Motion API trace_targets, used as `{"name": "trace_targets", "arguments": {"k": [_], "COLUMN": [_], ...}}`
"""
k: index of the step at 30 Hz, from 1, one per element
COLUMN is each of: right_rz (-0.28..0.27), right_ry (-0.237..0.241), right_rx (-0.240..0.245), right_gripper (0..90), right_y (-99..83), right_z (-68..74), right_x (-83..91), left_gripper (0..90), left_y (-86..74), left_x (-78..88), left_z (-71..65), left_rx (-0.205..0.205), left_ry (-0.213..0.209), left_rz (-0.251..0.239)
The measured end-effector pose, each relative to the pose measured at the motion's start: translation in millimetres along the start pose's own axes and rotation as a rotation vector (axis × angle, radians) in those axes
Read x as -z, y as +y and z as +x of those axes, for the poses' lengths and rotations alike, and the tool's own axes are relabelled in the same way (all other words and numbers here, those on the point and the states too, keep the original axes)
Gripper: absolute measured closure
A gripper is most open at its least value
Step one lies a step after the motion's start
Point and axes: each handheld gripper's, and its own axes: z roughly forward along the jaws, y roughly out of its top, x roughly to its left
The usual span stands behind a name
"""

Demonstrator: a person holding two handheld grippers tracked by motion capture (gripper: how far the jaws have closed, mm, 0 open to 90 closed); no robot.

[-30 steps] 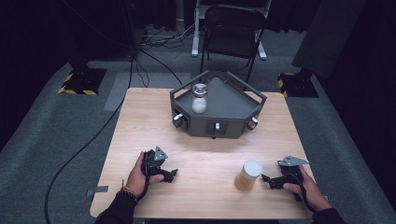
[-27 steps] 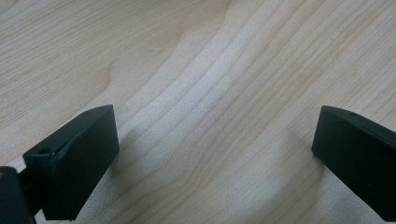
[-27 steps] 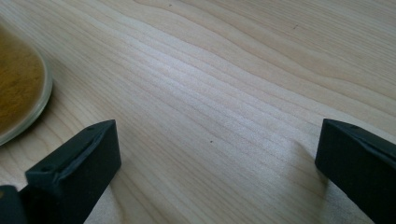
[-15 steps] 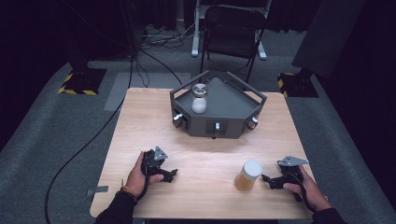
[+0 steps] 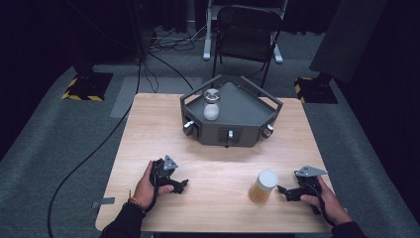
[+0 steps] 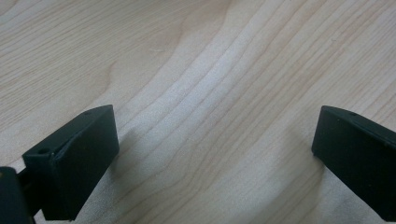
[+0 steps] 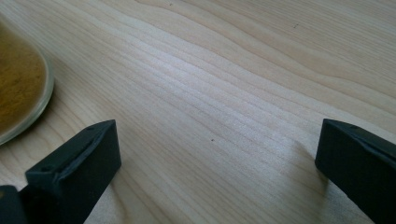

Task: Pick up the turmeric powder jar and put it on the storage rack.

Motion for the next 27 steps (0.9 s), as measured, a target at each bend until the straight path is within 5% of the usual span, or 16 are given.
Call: {"name": "trace_targets", "arguments": {"k": [14, 27], "right_rz": [0.022, -0.116], "right_ry": [0.003, 0.077], "right_rx": [0.054, 0.063], "right_gripper": [1.9, 1.8], "right_y": [7.4, -4.1], "right_z": [0.8, 3.9], "right_x": [4.0, 40.6], "left_gripper": [0.1, 0.0], "left_y": [-3.3, -0.4], "left_x": [2.3, 0.2], "left_z": [-0.7, -0.2], "left_rx": [0.008, 0.006], "left_ry": [0.009, 0.003], "left_rz": [-0.003, 0.000]}}
